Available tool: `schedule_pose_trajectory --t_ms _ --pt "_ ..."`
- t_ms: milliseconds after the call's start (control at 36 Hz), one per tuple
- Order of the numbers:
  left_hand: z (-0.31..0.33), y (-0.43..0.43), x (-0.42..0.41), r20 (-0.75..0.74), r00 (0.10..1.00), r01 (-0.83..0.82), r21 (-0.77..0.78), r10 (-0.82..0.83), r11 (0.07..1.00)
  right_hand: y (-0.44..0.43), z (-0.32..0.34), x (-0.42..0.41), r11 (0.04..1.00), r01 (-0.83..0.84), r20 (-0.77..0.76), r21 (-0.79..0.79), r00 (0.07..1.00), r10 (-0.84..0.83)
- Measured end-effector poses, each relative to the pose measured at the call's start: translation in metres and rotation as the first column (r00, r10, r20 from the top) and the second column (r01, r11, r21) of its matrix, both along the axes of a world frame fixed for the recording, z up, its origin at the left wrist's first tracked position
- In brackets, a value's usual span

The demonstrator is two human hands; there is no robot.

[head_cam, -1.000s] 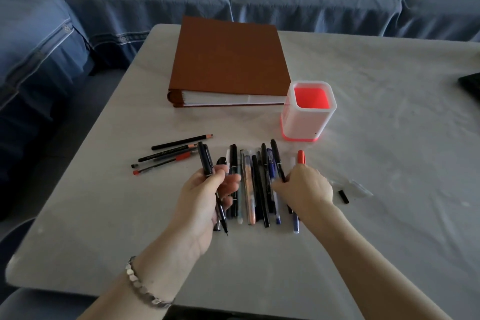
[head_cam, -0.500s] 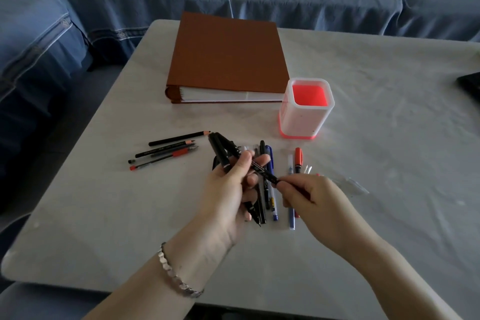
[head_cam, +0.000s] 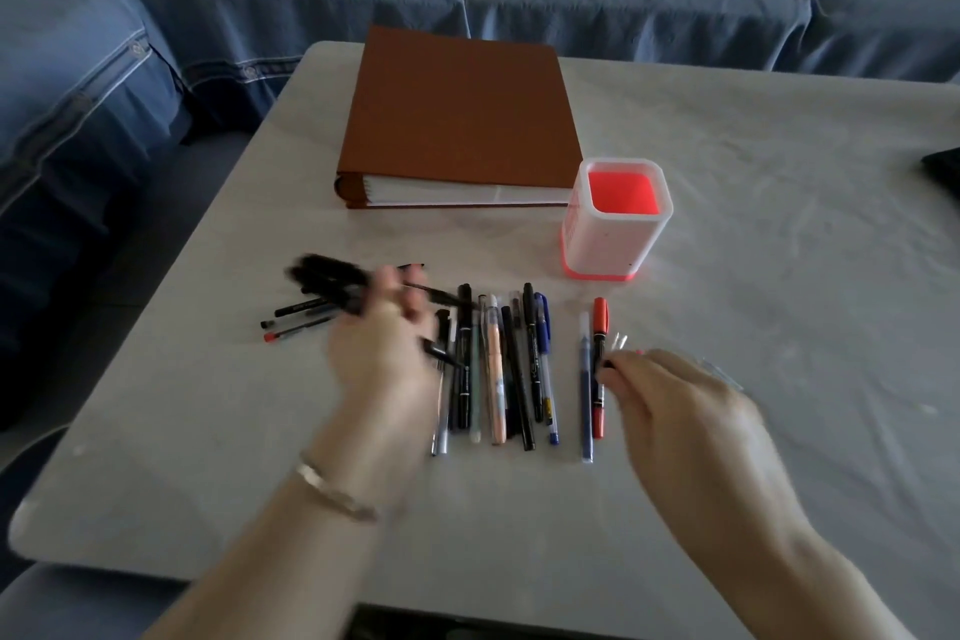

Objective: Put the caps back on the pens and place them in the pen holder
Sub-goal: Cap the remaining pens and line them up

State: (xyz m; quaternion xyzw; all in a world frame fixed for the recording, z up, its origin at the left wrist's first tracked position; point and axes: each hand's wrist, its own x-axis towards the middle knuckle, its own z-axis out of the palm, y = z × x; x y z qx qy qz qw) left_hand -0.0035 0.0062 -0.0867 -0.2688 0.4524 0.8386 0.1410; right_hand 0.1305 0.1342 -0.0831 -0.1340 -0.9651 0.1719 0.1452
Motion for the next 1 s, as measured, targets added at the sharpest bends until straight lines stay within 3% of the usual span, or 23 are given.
schedule_pose_trajectory --t_ms 83,167,333,417,500,694,833,1000 --pt "0.005 -0.024 -0.023 -0.004 0.991 -0.131 0.144 0.133 0.981 0.02 -0.001 0.013 0.98 0.042 0.061 -0.193 0.998 -0.031" --pt "0.011 -0.02 -0.009 0.014 0.995 -0.097 0.223 0.096 0.97 0.021 -0.002 0.007 0.901 0.065 0.117 -0.429 0.993 -0.016" --pt "0.013 -0.003 0.014 0.04 0.996 -0.085 0.369 0.076 0.926 -0.018 0.006 -0.011 0.702 -0.05 -0.003 -0.71 0.998 0.068" --pt "0.013 0.002 0.02 -0.002 0.999 -0.037 0.363 0.04 0.931 -0.029 0.009 -0.014 0.61 -0.041 -0.067 -0.792 0.998 -0.02" --pt "0.018 0.007 0.026 -0.006 1.0 -0.015 0.365 0.019 0.931 -0.031 0.01 -0.016 0.555 -0.032 -0.097 -0.831 0.991 -0.089" --pt "0.021 0.009 0.032 -0.045 0.999 0.007 0.38 0.011 0.925 -0.031 0.015 -0.016 0.519 -0.07 -0.123 -0.852 0.99 -0.069" --pt "0.019 0.012 0.041 -0.084 0.995 0.084 0.319 -0.06 0.944 -0.033 0.013 -0.015 0.549 -0.069 -0.127 -0.833 0.99 -0.067" --pt "0.024 0.013 0.046 -0.127 0.986 0.143 0.283 -0.111 0.949 -0.034 0.011 -0.014 0.656 -0.072 -0.12 -0.751 0.992 -0.029"
